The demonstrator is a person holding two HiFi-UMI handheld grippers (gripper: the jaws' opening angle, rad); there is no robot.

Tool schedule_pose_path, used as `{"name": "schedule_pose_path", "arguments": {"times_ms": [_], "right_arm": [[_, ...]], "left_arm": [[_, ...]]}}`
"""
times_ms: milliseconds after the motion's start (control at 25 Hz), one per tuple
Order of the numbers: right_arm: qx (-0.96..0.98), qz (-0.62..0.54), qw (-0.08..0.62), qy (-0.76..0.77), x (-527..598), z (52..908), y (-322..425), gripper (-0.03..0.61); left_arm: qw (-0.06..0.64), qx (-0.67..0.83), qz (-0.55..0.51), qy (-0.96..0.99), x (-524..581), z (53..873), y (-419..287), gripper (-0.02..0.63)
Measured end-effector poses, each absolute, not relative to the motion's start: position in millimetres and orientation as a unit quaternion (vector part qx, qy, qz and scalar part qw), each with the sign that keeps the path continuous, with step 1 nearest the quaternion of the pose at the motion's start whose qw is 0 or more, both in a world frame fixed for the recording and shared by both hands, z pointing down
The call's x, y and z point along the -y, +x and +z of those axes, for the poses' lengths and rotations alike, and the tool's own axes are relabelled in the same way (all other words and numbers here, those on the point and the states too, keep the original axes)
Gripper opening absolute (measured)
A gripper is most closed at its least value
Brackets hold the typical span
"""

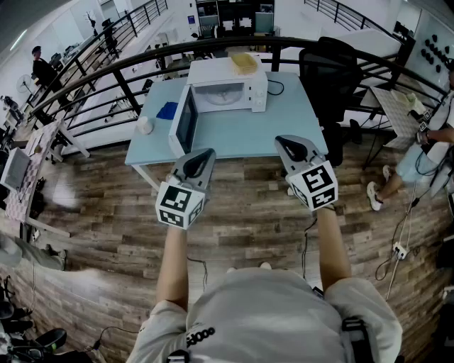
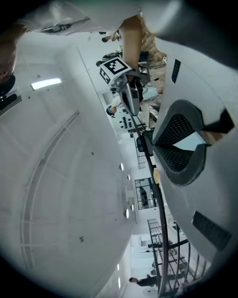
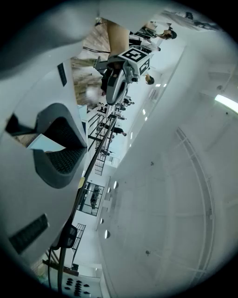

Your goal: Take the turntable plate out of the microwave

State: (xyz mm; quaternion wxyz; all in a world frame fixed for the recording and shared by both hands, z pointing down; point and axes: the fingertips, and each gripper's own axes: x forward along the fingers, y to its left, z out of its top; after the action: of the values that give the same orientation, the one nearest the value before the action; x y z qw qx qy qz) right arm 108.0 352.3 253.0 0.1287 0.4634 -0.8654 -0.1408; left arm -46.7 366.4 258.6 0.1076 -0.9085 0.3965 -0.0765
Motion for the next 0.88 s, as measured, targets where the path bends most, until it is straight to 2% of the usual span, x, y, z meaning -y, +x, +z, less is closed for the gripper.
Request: {"name": "schedule_pose_path", "arguments": {"times_ms": [360, 680, 880], "right_arm": [[0.878, -0.144, 0.144, 0.434, -347.6, 268.2, 117.2, -0.003], [0.893, -0.106, 0.089, 0.429, -328.9, 267.8, 140.6, -0.003], [0.897, -0.086, 0.086, 0.424, -308.9, 279.7, 162.7, -0.003]], "left_arm": [[0.097, -0.399, -0.084, -0.908, -357.0, 269.4, -21.7, 0.018], [0.084, -0.414, -0.096, -0.901, -349.9, 285.7, 5.4, 0.018], [0.073, -0.436, -0.094, -0.892, -334.8, 296.6, 14.9, 0.018]]}}
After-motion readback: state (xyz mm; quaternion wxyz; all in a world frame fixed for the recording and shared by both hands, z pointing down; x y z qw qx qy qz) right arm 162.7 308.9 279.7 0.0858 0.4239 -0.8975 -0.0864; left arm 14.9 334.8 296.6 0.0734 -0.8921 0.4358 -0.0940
